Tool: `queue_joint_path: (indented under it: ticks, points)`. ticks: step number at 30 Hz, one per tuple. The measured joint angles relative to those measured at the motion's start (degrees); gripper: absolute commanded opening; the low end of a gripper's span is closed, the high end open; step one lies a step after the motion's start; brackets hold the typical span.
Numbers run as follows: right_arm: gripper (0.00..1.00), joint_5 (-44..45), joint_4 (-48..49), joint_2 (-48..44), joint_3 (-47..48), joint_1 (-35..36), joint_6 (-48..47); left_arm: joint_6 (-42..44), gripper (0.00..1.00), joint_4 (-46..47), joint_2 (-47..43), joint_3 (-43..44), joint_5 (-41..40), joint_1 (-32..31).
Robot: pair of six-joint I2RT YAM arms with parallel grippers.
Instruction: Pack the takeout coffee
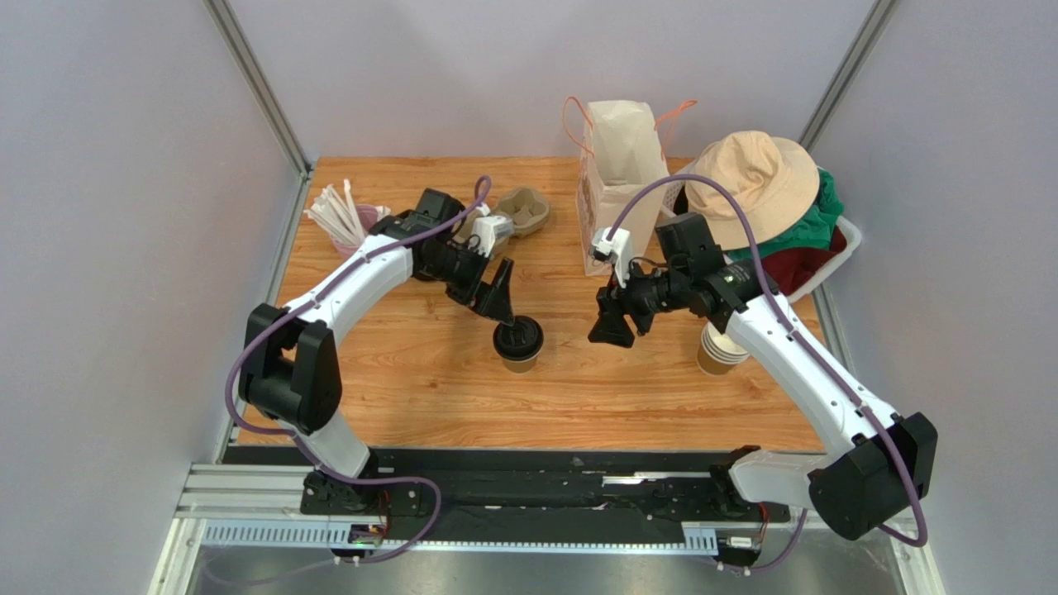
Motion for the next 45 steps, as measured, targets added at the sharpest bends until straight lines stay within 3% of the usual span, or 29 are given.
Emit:
queue_joint_path:
  ticks: [13,24,37,45]
  points:
    - [0.56,-0.24,1.9,-0.26,-2.27,0.0,0.33,0.07,0.98,0.57,3.78,0.09,0.98,-3.85]
    - [0.56,-0.57,2.27,-0.26,-3.08,0.0,0.33,0.26,0.87,1.33,3.78,-1.49,0.42,-3.98]
    - [0.55,-1.57,2.45,-0.26,-3.1,0.0,0.33,0.07,0.67,1.95,5.64,-1.6,-0.07,-3.98]
    - [0.54,-2.12,3.43,-0.15,-3.43,0.0,1.01,-0.24,0.62,2.8,5.7,-1.6,0.02,-4.37]
